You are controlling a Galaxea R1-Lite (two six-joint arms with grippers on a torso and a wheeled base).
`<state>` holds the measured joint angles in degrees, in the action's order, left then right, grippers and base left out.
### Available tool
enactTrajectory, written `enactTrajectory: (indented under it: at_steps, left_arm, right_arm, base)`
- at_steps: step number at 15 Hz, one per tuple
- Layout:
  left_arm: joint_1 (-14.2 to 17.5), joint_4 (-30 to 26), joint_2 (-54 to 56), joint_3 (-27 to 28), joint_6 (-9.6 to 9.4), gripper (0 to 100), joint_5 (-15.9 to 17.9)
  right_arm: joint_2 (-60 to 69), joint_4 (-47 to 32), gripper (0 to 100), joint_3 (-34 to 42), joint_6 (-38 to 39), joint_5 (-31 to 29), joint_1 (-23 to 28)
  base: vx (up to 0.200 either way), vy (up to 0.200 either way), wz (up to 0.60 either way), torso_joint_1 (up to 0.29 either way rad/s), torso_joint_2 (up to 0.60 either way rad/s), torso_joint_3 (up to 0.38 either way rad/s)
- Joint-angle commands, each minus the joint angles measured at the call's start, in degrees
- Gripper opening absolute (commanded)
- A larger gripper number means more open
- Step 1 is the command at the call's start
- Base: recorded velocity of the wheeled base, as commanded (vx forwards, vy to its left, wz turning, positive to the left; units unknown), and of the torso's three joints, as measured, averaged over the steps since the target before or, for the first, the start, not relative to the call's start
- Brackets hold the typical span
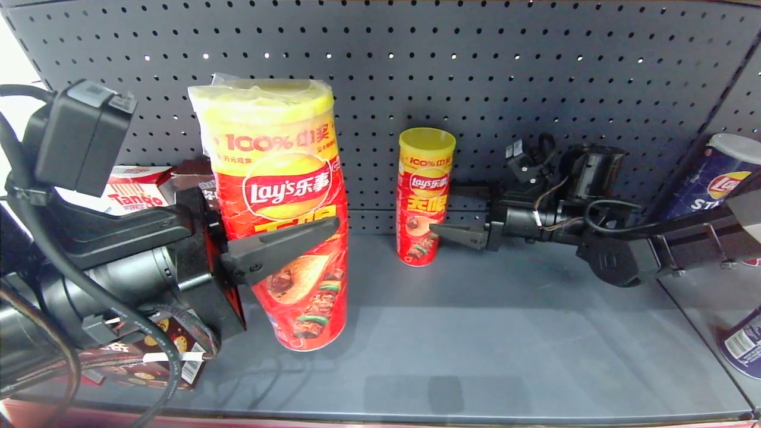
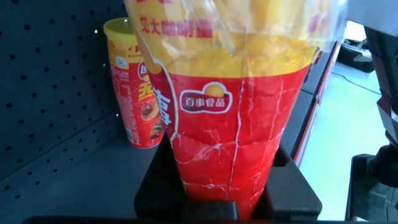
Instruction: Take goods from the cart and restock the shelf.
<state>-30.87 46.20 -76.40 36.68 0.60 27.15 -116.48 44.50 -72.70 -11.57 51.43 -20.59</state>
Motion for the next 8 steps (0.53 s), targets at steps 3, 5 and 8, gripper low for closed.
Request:
enactTrajectory:
  at_steps: [3,5,8]
  left_arm:
    - [0.0,0.0,-0.5,0.1,0.02,0,0.0]
    - [-0.1,0.0,-0.5,0.1,0.02,0,0.0]
    - [0.0,0.0,-0.4,0.1,0.02,0,-0.1]
  right_arm:
    - [-3.3,0.2,100,-2.9,0.5,-0.1,-1.6]
    - [-4.5,0.2,100,-4.6,0.5,-0.1,-2.2]
    - [-5.6,0.5,100,-5.3,0.8,-0.2,-2.7]
  base:
    - [0.0,0.0,0.0,0.0,0.0,0.0]
    - [0.0,0.0,0.0,0.0,0.0,0.0]
    - [0.0,0.0,0.0,0.0,0.0,0.0]
